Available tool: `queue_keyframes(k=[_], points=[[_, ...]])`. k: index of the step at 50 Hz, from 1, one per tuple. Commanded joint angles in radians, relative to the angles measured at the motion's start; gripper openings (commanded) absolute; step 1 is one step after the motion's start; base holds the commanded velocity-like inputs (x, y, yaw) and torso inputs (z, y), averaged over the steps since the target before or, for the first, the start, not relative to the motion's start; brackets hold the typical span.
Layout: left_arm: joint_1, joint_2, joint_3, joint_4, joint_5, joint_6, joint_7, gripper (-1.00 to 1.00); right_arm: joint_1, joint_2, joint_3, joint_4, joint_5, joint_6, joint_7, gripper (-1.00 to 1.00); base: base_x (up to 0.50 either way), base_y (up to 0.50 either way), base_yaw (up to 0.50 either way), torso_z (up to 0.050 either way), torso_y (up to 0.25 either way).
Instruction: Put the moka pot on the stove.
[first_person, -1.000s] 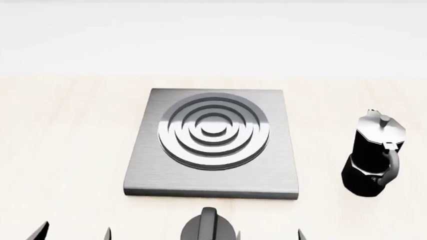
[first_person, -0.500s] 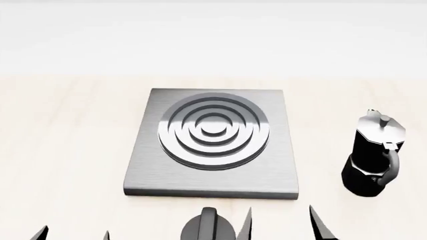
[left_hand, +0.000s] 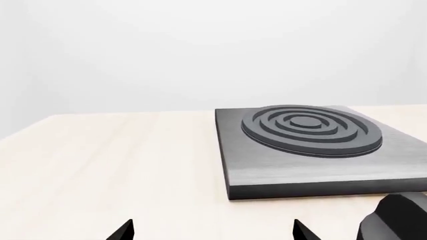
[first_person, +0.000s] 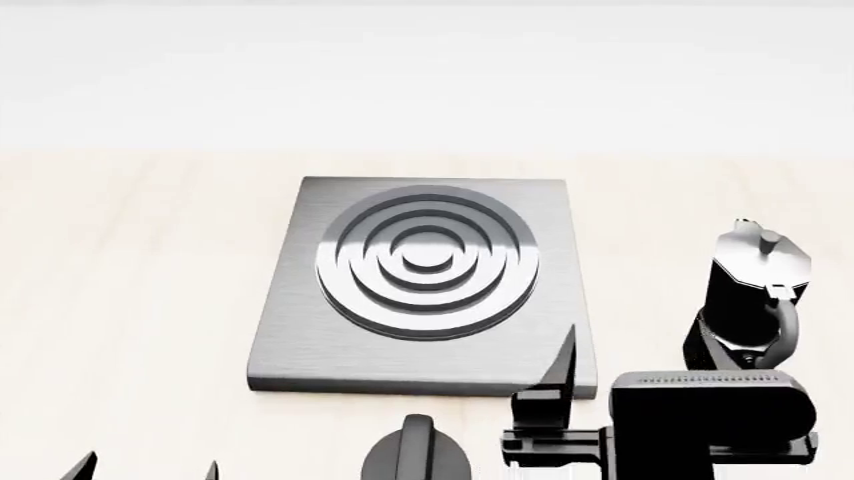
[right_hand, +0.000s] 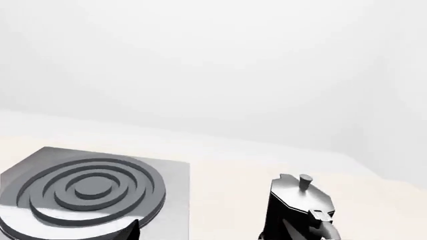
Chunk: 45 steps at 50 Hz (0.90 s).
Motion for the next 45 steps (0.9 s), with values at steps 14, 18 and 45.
queue_keyframes(k=[14, 18, 45], points=[[-0.021, -0.021, 0.021, -0.003, -0.021, 0.003, -0.025, 1.0, 0.129, 0.073, 0.129, -0.134, 0.047, 0.24, -0.022, 1.0, 0.0, 0.0, 0.0, 0.0, 0.0], [-0.028, -0.026, 0.025, -0.006, -0.025, -0.001, -0.027, 1.0, 0.143, 0.076, 0.154, -0.122, 0.063, 0.246, -0.026, 1.0, 0.0, 0.0, 0.0, 0.0, 0.0], [-0.011, -0.052, 0.037, 0.027, -0.044, -0.004, -0.052, 1.0, 0.201, 0.103, 0.322, 0.137, 0.209, 0.222, -0.123, 1.0, 0.0, 0.0, 0.0, 0.0, 0.0]])
